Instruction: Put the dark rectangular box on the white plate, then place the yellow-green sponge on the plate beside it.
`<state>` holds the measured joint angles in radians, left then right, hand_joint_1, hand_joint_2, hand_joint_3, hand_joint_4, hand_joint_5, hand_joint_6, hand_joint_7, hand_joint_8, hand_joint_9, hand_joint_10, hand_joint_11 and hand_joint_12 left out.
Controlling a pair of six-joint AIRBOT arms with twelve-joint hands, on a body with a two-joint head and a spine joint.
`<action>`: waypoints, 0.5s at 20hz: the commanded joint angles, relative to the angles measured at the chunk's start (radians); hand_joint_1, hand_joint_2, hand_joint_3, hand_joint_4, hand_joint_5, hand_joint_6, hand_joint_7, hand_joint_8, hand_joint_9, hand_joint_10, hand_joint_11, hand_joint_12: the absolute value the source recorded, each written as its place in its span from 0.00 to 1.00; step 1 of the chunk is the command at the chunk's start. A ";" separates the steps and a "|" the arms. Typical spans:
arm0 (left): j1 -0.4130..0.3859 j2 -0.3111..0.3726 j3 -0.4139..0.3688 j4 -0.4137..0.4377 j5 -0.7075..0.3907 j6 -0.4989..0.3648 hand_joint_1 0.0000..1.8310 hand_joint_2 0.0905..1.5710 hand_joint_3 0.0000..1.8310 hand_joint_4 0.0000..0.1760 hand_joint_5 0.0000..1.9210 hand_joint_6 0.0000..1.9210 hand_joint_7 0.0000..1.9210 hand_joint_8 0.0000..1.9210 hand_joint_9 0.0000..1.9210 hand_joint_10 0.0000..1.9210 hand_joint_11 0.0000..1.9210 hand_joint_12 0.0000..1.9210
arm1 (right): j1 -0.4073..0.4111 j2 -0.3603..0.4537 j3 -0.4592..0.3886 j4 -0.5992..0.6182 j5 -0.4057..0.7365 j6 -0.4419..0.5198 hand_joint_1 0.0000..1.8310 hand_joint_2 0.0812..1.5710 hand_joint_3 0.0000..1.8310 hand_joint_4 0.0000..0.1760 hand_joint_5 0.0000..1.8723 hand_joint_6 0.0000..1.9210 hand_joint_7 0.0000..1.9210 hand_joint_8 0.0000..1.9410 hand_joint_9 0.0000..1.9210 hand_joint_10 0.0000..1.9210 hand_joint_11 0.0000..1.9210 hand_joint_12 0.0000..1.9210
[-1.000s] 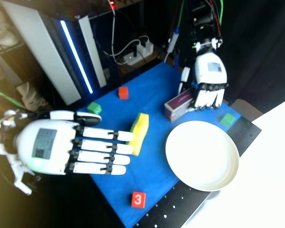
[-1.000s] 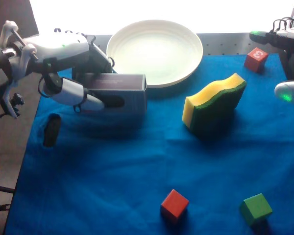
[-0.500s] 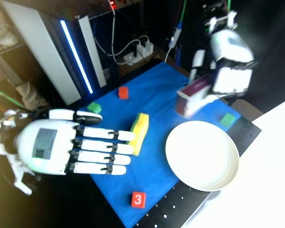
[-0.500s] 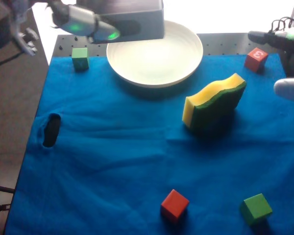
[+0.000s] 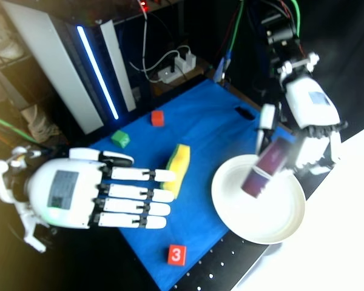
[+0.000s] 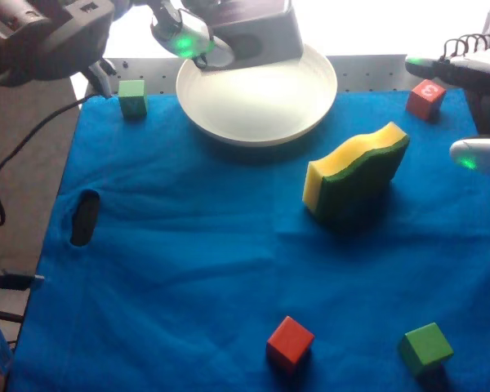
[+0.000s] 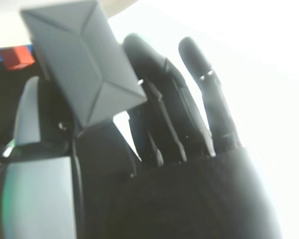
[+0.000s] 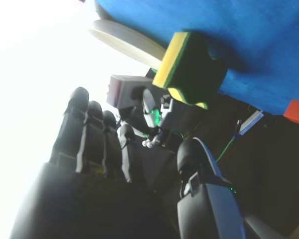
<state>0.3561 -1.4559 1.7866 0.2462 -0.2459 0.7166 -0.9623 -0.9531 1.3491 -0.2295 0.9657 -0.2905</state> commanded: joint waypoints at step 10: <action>0.027 0.109 -0.125 -0.014 -0.211 0.002 0.46 0.55 0.00 1.00 0.05 0.00 0.04 0.00 0.03 0.00 0.03 0.02 | 0.014 -0.004 0.005 0.030 0.111 0.027 0.21 0.83 0.00 0.47 0.06 0.00 0.09 0.00 0.11 0.01 0.11 0.08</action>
<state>0.3969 -1.3304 1.6360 0.2432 -0.3439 0.7177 -0.9623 -0.9543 1.3506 -0.2390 0.9665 -0.2684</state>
